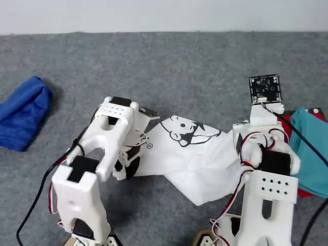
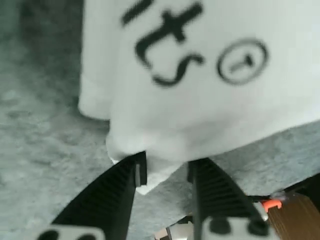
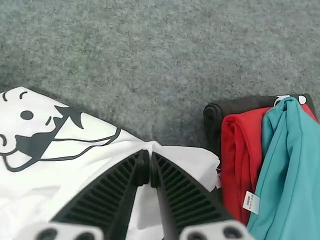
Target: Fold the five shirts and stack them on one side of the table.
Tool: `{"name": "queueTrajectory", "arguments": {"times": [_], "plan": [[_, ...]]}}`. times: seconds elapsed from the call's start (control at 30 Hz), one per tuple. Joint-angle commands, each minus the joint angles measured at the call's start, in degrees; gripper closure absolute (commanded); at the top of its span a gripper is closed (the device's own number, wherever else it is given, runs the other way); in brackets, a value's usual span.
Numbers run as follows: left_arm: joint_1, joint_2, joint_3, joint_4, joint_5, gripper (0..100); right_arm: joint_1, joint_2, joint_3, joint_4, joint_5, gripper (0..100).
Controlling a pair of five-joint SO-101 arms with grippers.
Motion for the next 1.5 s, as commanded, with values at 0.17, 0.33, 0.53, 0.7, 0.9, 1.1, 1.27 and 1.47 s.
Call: {"name": "queueTrajectory", "arguments": {"times": [0.17, 0.33, 0.53, 0.7, 0.9, 1.1, 1.27, 1.47], "plan": [[0.26, 2.37, -10.24, 4.48, 2.64, 99, -1.89, -0.57, -0.26, -0.66, -0.53, 98.8], [0.88, -2.81, -14.81, 5.54, 5.19, 99, -1.89, -0.57, -0.26, -0.92, -0.44, 98.8], [0.79, -15.91, -14.81, 5.54, 5.54, 99, -3.3, -0.57, -0.44, -5.41, -0.97, 98.8], [0.62, -25.41, -14.81, 5.54, 5.45, 99, -4.79, -0.57, -0.7, -16.75, -0.97, 98.8], [0.7, -34.81, -14.81, 5.54, 5.1, 99, -4.44, -0.22, -3.87, -20.88, -0.88, 98.8], [0.18, -44.13, -15.16, 5.45, 5.1, 99, -4.44, -0.4, -12.57, -19.47, -0.88, 98.8], [-1.85, -49.41, -15.16, 5.45, 5.19, 99, -4.7, -0.13, -23.91, -13.41, -4.92, 98.8], [-4.66, -55.47, -20.18, 5.45, 5.36, 99, -4.79, -0.13, -41.32, -5.67, -7.3, 98.8]]}}
